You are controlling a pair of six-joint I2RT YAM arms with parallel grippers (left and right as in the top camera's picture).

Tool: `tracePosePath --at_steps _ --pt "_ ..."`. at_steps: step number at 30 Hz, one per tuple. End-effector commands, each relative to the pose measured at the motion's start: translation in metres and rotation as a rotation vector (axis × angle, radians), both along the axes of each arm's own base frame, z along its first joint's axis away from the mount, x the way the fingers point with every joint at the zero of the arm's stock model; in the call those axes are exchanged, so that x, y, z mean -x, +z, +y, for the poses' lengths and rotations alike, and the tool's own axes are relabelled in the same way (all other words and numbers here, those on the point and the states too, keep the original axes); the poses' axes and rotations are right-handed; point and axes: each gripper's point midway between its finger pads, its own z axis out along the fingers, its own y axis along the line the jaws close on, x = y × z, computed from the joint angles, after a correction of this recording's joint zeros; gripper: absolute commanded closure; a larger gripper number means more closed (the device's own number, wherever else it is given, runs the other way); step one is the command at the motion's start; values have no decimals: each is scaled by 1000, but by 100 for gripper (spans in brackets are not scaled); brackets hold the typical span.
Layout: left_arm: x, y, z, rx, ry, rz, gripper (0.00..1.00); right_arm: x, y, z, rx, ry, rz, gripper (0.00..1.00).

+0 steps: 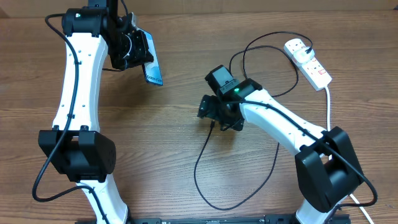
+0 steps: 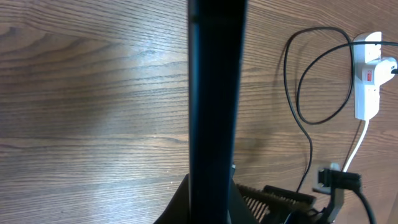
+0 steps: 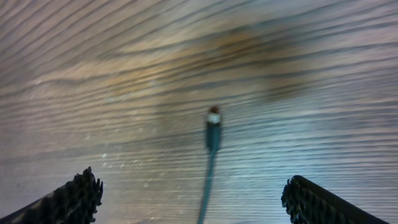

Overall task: Plug charger to phone and switch on socket
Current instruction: 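Lower the right gripper and close it on the black cable's USB-C plug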

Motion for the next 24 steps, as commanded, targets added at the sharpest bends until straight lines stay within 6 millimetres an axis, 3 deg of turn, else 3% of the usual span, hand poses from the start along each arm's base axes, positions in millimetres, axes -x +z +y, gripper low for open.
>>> tracePosePath --at_steps 1,6,18,24 --pt "0 -3 -7 1 -36 -5 96 4 -1 8 6 18 -9 5" --pt "0 -2 -7 0 -39 -7 96 2 -3 -2 63 7 -29 5" --pt "-1 -2 -7 -2 -38 -10 96 11 -5 -3 69 20 7 0" --pt "0 -3 -7 -2 -38 -8 96 14 -15 -17 123 -44 10 10"
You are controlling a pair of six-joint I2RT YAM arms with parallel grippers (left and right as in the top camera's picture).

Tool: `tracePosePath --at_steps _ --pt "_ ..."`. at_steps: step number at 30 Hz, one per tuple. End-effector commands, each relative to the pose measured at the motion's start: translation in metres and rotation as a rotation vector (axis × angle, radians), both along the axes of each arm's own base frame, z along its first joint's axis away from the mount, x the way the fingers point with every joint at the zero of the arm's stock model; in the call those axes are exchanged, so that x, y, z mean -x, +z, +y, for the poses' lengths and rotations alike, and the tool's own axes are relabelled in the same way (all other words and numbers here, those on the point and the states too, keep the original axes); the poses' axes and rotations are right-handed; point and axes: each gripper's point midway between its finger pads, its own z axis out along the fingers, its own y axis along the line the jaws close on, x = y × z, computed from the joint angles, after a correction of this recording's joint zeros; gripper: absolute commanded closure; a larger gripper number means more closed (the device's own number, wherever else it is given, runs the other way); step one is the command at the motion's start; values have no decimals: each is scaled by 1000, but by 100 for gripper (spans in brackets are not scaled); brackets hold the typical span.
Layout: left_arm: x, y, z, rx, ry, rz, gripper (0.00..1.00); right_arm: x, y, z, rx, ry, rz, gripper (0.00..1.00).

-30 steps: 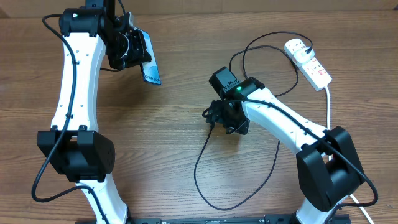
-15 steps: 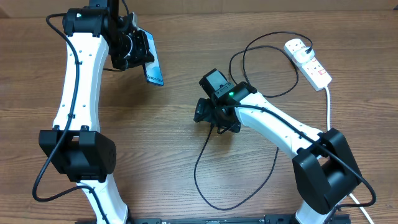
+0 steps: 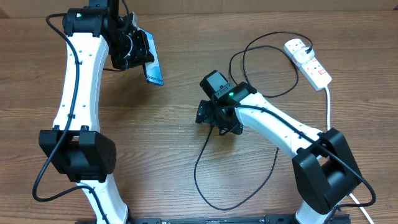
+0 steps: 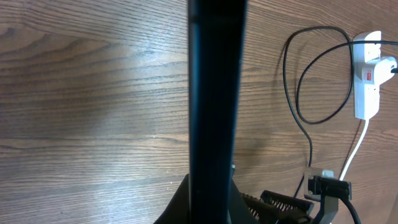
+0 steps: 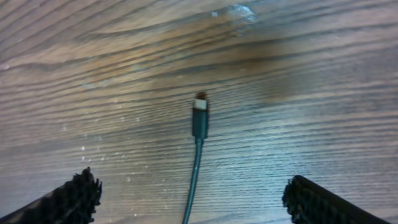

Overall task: Plug charger to phone and switch on socket
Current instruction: 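Lower the right gripper and close it on the black cable's USB-C plug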

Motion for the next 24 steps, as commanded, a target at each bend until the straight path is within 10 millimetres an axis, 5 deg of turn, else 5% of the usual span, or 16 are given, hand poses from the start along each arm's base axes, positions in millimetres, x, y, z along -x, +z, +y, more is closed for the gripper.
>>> tracePosePath --at_steps 1,6,12,24 --pt "0 -3 -4 -2 -32 -5 96 2 -10 -9 40 -48 -4 10" --pt "-1 -2 -4 -2 -31 -9 96 2 -14 -8 38 -45 -6 18" --pt "-2 -2 -4 -2 -32 -12 96 2 -29 0 12 -36 17 40" --pt "-2 -2 -5 2 -34 -17 96 8 -51 -6 89 -30 43 56"
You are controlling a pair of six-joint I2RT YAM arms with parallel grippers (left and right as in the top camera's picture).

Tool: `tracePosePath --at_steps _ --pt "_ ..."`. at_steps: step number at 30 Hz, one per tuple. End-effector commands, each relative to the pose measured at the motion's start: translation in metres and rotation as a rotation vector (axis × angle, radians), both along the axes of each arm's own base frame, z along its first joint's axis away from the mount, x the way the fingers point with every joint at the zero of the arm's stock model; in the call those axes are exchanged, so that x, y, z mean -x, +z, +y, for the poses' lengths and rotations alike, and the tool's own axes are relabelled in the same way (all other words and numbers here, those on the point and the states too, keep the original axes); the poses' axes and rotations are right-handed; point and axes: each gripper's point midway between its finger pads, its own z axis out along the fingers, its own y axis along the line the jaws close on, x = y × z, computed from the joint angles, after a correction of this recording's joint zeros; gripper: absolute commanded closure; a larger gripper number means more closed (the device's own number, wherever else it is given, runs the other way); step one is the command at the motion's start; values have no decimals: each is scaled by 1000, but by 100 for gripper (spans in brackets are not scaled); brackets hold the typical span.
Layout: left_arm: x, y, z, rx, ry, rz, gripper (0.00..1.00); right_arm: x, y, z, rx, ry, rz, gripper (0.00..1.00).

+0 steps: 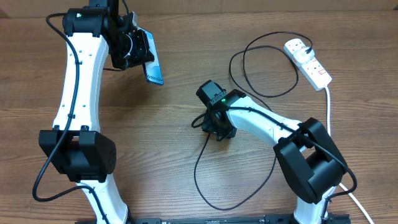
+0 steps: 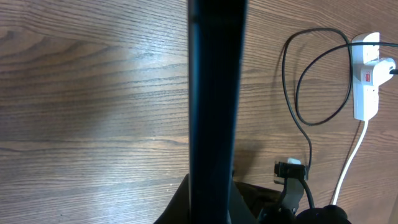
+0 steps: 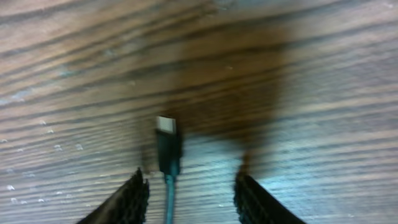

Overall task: Plug charger to phone and switch on socket
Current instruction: 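Lower the right gripper and close it on the black cable's USB-C plug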

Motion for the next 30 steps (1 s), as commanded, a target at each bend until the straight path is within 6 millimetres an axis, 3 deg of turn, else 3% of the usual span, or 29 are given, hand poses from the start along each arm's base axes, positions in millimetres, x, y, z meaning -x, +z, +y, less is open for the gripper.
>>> tracePosePath --at_steps 1,9,13,18,30 --pt "-1 -2 -5 1 -34 -9 96 2 -4 -16 85 -37 -8 57" --pt "-2 -2 -5 2 -34 -12 96 9 -4 -18 91 -55 26 57" --pt "-2 -2 -5 2 -34 -12 96 8 -6 -4 23 -49 39 64" --pt "-2 -2 -5 1 -34 -12 96 9 -22 -6 41 -51 59 68" --pt "-2 -2 -5 1 -34 -17 96 6 -22 -18 97 -60 44 81"
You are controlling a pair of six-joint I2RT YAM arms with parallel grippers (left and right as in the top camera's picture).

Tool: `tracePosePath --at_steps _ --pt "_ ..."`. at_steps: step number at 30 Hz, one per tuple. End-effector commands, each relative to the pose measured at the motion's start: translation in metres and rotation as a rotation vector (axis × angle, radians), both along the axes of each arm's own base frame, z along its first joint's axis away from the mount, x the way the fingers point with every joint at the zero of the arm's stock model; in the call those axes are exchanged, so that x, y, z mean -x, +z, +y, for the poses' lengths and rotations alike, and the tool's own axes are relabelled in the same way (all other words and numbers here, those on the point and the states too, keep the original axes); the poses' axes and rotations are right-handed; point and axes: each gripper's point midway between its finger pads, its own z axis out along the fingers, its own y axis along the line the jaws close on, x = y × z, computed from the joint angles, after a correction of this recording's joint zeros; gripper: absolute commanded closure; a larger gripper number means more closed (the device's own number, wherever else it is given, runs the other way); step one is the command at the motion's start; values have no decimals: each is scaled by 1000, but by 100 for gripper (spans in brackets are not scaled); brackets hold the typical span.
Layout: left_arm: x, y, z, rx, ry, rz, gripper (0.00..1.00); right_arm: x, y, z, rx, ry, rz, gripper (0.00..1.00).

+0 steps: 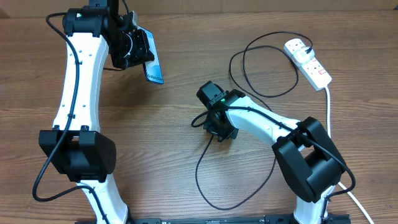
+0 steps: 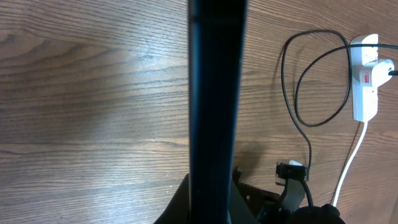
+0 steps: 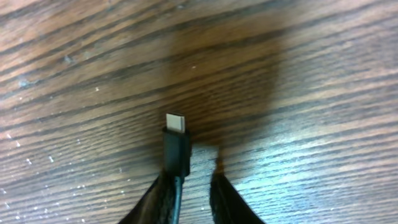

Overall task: Plug charger to phone and switch on socket
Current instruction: 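Lower the right gripper and close it on the black cable's USB-C plug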

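Observation:
My left gripper (image 1: pixel 133 45) is raised at the back left, shut on the dark blue phone (image 1: pixel 153 67). The left wrist view shows the phone (image 2: pixel 214 93) edge-on. The black charger cable (image 1: pixel 205 180) loops over the table from the white socket strip (image 1: pixel 309 61). Its plug end (image 3: pixel 176 146) lies on the wood, metal tip pointing away. My right gripper (image 3: pixel 191 186) is down at the table over the plug, jaws narrowed but still open. The cable lies against the left finger (image 3: pixel 163 198), with a gap to the right one.
The socket strip (image 2: pixel 365 78) with a red switch sits at the back right, its white cord (image 1: pixel 328 106) running toward the front. Cable loops lie around my right arm (image 1: pixel 267 124) on the wooden table (image 1: pixel 149 155).
My right gripper's fingers have drawn closer together around the plug's cable, and the plug sits slightly nearer the camera. The left arm and the phone are unchanged.
My right gripper stood wide open above the plug end while the left held the phone up. Then it hung lower and farther left over the plug. A second ago it was at the table with narrower jaws, which now flank the cable closely.

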Motion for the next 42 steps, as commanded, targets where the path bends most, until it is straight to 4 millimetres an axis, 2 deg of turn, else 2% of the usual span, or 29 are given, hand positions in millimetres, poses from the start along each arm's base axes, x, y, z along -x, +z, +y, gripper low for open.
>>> tracePosePath --at_steps 1,22,38,42 --pt "-1 -2 -5 1 -34 -9 96 1 -17 -7 44 -7 21 81" --pt "-1 -2 -5 2 -34 -12 96 -14 -16 -7 47 -10 -44 83" --pt "-1 0 -9 27 -42 -12 96 -11 -16 -4 26 -7 -24 92" --pt "-1 0 -9 27 -42 -12 96 -6 -16 2 -7 -3 1 90"
